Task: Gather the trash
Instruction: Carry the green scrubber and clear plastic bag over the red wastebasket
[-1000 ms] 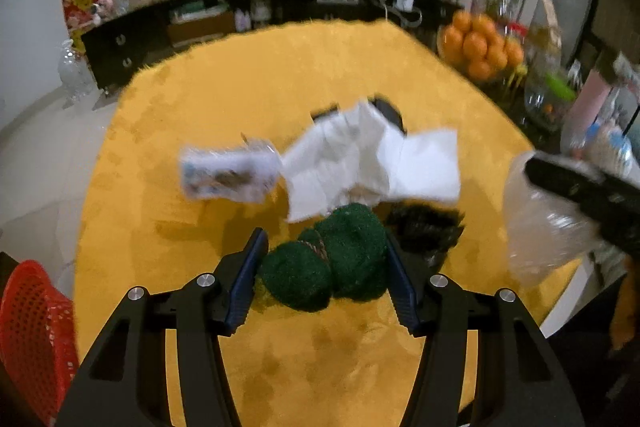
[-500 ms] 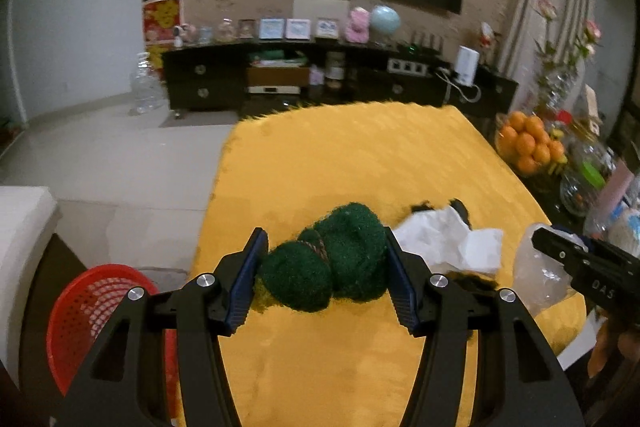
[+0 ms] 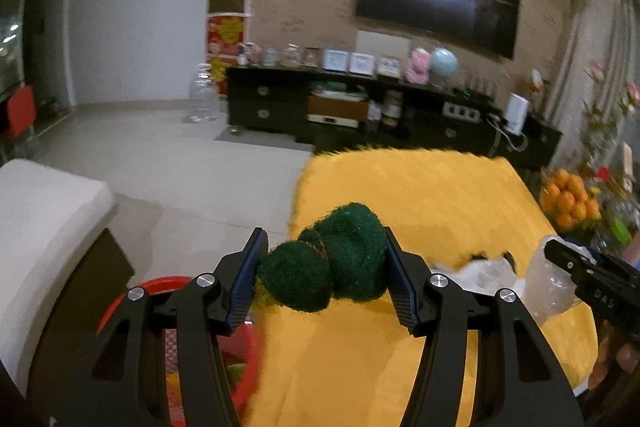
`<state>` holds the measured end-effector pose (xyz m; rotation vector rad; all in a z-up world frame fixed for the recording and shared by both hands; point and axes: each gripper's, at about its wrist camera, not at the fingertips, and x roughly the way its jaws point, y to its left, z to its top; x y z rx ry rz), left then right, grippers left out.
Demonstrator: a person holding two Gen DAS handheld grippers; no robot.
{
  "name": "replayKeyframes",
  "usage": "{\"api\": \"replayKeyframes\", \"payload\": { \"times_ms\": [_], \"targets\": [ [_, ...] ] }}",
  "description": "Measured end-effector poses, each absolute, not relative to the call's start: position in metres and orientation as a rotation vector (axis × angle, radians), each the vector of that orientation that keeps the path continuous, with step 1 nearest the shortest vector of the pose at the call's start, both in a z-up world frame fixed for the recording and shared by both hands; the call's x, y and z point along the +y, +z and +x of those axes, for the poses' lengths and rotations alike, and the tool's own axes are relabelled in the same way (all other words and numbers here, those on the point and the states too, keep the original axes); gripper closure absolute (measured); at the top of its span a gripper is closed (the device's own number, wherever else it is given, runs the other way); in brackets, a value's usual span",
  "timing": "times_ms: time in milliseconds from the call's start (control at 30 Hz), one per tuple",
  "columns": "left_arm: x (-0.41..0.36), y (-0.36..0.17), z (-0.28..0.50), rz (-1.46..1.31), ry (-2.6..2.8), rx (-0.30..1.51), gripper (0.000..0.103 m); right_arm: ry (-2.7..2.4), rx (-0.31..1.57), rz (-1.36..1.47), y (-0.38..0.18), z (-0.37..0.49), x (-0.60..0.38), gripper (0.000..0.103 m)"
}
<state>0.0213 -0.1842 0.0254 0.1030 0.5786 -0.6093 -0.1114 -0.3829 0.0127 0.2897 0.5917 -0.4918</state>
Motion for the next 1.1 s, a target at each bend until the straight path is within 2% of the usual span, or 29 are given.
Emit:
{"api": "replayKeyframes", "payload": {
  "times_ms": [433, 1100],
  "targets": [
    [-0.099, 0.030, 0.066, 0.011, -0.393, 0.583, 0.049, -0.297, 0.561, 0.152, 0.049, -0.017, -0.327, 0.062],
    [-0.038, -0.008, 0.105, 0.049, -0.207, 0.692, 0.049, -0.005, 0.699, 0.192, 0.003, 0.058, -0.240, 0.061]
  ]
}}
